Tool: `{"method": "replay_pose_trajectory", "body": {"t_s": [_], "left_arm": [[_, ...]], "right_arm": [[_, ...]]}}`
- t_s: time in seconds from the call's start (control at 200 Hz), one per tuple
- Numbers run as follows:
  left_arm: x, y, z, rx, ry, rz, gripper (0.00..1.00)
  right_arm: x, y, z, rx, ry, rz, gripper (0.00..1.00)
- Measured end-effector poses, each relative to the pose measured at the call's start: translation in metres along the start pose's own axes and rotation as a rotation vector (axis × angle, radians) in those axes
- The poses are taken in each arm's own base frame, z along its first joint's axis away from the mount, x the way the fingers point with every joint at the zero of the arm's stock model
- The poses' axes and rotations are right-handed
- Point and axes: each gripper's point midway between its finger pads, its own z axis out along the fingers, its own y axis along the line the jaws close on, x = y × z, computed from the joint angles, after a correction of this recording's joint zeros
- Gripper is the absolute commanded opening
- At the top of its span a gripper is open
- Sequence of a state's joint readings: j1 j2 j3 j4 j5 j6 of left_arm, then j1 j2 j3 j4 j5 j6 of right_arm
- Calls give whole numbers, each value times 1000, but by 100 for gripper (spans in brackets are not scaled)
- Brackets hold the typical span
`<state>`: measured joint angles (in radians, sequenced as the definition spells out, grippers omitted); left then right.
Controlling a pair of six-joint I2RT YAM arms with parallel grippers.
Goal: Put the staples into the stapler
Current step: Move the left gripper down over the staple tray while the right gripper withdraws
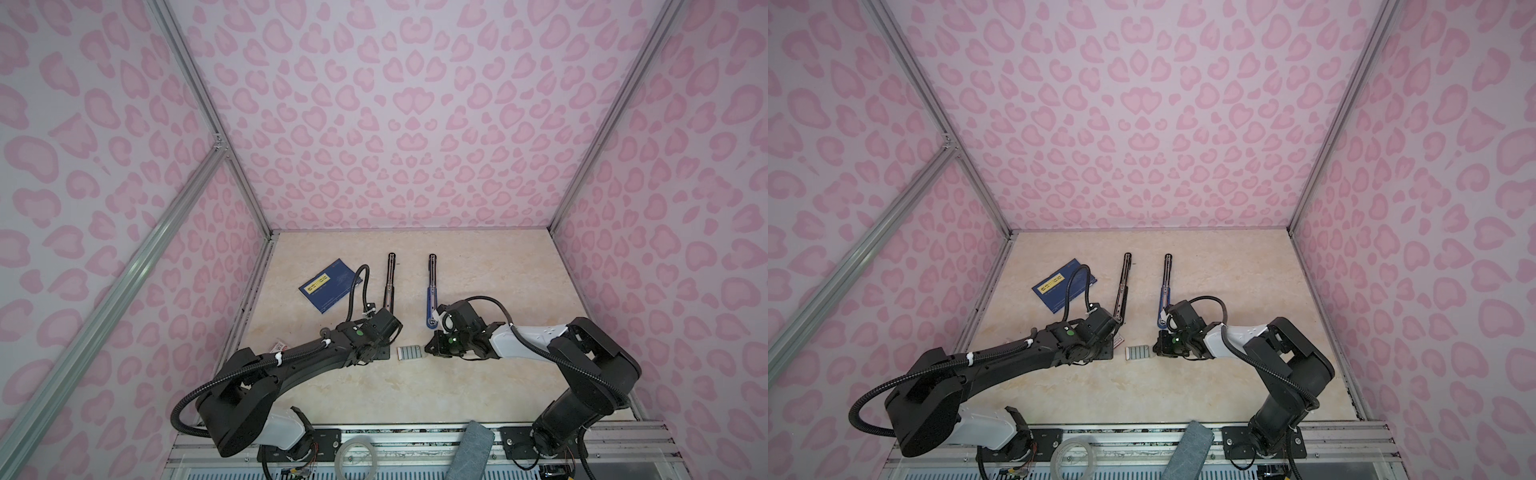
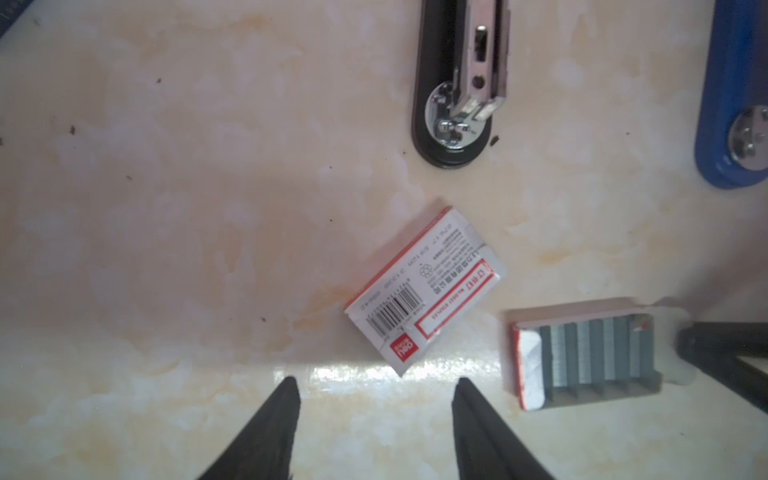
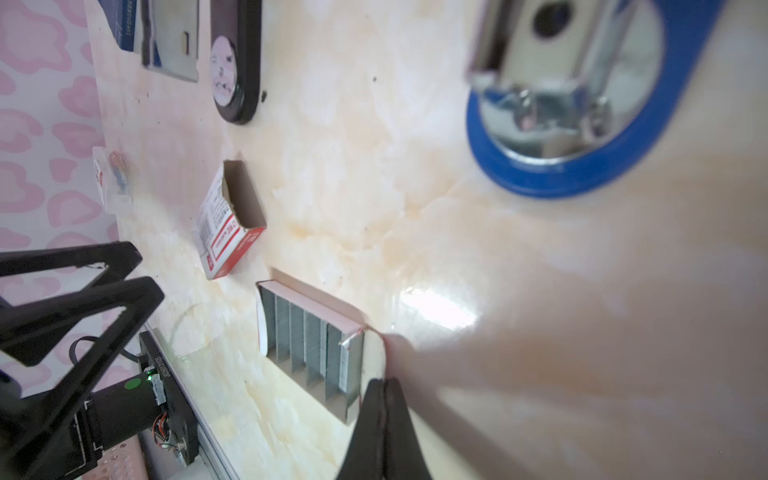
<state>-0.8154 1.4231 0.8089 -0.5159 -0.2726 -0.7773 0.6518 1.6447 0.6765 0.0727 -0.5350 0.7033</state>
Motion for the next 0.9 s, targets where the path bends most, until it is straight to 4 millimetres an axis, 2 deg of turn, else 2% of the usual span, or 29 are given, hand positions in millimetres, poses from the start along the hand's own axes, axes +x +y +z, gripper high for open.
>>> {"method": "replay_pose_trajectory", "body": {"t_s": [0.215, 0.385, 0.505, 0.54, 0.56, 0.585, 0.76, 0.9], "left_arm": [[-3, -16, -8, 68, 23, 11, 61], [1, -41, -16, 186, 76, 37, 52], [2, -63, -24, 286, 117, 59, 38], [3, -70, -25, 312, 132, 64, 37], [5, -74, -25, 325, 145, 66, 32], [6, -79, -25, 343, 162, 72, 30], [16, -110, -23, 420, 262, 97, 27], [21, -125, -13, 428, 330, 112, 24]], "right_arm": [[7, 2, -7, -7, 6, -19, 27], [7, 5, -14, -9, -11, -30, 22], [6, 4, -21, -4, -32, -40, 19], [7, 4, -23, -4, -39, -42, 19], [7, 4, -25, -5, -44, -44, 19], [6, 4, -27, -3, -52, -46, 19], [3, 0, -40, 16, -105, -60, 17], [6, -16, -46, 49, -121, -36, 16]]}}
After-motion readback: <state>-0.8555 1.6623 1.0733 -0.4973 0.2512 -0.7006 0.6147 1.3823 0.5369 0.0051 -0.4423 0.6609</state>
